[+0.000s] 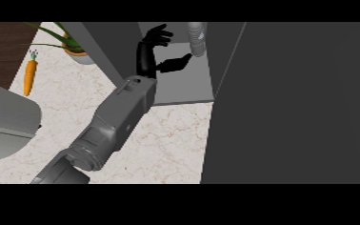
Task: Pick up the bottled water, place it into the cabinet and close the cabinet
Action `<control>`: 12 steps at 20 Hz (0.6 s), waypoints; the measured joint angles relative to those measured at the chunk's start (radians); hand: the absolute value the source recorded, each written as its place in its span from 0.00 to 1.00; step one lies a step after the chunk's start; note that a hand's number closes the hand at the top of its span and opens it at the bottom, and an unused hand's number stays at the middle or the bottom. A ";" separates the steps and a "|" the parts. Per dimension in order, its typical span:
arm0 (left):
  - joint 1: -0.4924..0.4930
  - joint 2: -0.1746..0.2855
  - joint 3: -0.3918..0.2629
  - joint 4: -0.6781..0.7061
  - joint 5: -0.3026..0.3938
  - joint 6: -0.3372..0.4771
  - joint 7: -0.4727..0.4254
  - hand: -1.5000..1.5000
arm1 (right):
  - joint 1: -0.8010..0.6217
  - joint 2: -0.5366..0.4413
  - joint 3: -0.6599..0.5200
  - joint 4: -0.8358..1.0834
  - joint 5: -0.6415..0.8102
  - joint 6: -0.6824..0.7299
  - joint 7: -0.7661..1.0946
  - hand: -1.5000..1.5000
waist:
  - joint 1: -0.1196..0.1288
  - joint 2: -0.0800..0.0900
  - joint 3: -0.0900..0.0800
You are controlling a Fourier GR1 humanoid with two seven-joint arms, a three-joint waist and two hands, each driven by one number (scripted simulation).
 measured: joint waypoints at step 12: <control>-0.026 0.001 0.063 0.053 0.019 -0.076 -0.066 0.00 | -0.010 0.012 -0.020 0.002 -0.012 0.025 0.001 0.00 | -0.002 0.003 0.000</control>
